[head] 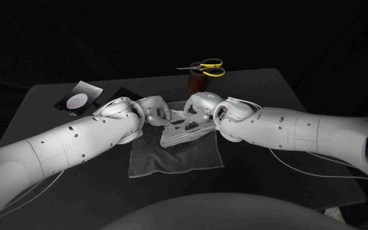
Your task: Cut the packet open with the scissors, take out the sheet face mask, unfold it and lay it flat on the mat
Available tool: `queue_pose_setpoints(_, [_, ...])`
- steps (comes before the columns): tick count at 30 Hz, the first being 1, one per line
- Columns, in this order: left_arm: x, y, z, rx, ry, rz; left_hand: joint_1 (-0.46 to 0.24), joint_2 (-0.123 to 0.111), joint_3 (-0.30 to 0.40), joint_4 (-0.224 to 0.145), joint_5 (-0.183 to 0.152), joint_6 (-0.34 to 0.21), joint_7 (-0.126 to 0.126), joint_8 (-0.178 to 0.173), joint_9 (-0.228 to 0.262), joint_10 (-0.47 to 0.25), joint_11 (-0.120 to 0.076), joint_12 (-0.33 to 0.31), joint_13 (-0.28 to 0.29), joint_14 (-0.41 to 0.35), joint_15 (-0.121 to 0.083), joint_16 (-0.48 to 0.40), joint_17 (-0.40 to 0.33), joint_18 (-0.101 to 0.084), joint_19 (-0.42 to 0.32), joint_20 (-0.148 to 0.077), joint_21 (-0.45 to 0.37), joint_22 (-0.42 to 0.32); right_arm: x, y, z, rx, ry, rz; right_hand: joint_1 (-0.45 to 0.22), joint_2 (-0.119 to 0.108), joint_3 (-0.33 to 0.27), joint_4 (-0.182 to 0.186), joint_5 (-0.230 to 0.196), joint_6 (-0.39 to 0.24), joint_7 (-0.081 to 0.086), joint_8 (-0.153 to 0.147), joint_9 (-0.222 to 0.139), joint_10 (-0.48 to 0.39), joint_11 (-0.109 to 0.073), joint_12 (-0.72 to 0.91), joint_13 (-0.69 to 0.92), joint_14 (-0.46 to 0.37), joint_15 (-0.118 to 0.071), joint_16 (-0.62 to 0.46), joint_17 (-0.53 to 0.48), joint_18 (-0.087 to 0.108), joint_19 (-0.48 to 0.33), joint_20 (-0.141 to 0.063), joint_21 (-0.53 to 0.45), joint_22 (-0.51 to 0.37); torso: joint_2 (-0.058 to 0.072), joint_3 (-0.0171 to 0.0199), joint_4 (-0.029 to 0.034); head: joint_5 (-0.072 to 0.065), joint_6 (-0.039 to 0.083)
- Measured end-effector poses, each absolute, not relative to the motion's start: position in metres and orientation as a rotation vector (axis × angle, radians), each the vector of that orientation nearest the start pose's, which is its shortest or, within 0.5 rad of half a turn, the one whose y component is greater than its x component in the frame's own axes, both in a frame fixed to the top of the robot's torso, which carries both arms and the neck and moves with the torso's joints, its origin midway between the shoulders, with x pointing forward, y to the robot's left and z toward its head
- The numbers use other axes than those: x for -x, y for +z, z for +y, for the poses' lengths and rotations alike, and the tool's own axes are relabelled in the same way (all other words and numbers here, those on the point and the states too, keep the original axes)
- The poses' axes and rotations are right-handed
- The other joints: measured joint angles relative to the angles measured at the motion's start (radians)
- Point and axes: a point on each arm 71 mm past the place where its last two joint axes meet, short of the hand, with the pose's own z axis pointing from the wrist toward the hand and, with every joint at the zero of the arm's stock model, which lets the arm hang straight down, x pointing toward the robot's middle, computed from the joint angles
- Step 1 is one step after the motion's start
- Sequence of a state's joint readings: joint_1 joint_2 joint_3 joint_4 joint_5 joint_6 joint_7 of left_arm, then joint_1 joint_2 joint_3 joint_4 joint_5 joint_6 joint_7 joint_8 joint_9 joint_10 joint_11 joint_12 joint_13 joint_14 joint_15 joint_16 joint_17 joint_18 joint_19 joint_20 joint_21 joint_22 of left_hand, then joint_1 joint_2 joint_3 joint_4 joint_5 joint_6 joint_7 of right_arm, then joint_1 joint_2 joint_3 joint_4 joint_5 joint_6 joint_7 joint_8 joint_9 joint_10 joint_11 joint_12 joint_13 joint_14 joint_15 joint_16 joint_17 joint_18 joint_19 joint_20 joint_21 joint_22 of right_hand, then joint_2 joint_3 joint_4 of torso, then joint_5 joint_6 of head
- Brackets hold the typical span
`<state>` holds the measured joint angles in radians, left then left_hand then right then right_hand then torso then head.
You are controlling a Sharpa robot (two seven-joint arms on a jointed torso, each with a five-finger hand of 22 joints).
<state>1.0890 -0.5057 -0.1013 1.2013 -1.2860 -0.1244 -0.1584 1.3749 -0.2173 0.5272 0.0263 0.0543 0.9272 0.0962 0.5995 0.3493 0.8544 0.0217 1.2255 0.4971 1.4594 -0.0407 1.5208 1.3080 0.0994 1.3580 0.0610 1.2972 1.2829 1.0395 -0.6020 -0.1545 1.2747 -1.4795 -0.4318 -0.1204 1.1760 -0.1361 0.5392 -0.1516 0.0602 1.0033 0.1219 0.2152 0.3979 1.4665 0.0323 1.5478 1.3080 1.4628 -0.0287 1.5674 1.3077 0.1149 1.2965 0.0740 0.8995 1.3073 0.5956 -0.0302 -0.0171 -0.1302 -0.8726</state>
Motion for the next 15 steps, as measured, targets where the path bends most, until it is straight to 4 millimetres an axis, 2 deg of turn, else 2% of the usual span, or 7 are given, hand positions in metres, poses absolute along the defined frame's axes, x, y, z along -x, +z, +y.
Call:
queue_pose_setpoints(7, [-0.4936,-0.2939,0.1175,-0.07,-0.672,2.067,0.0,0.0,0.0,0.0,0.0,-0.003,-0.003,0.0,0.0,0.0,0.0,0.0,0.001,0.0,0.0,0.0,0.0,0.0,0.0,0.0,0.0,0.0,-0.4692,-0.3099,-0.1494,0.166,0.609,1.804,0.006,0.004,-0.003,-0.003,0.0,0.015,-0.004,-0.001,-0.001,0.0,0.0,-0.001,-0.001,0.0,0.0,0.0,0.001,0.0,0.0,0.0,0.0,0.0,0.0,0.0,0.0001,0.001,0.0])
queue_pose_setpoints(15, [-0.4936,-0.2941,0.1176,-0.069,-0.67,2.07,0.0,0.0,0.003,0.003,0.0,-0.036,0.007,-0.028,-0.002,0.0,0.0,0.017,0.017,0.004,0.004,0.0,0.0,0.0,0.0,0.0,0.006,0.002,-0.469,-0.3099,-0.1491,0.181,0.601,1.798,0.01,0.008,-0.003,-0.003,0.0,0.029,-0.007,-0.003,-0.003,0.0,0.0,-0.001,-0.001,0.0,0.0,-0.003,0.001,0.0,0.0,0.0,0.0,0.001,0.0,0.0,0.0,0.003,0.0])
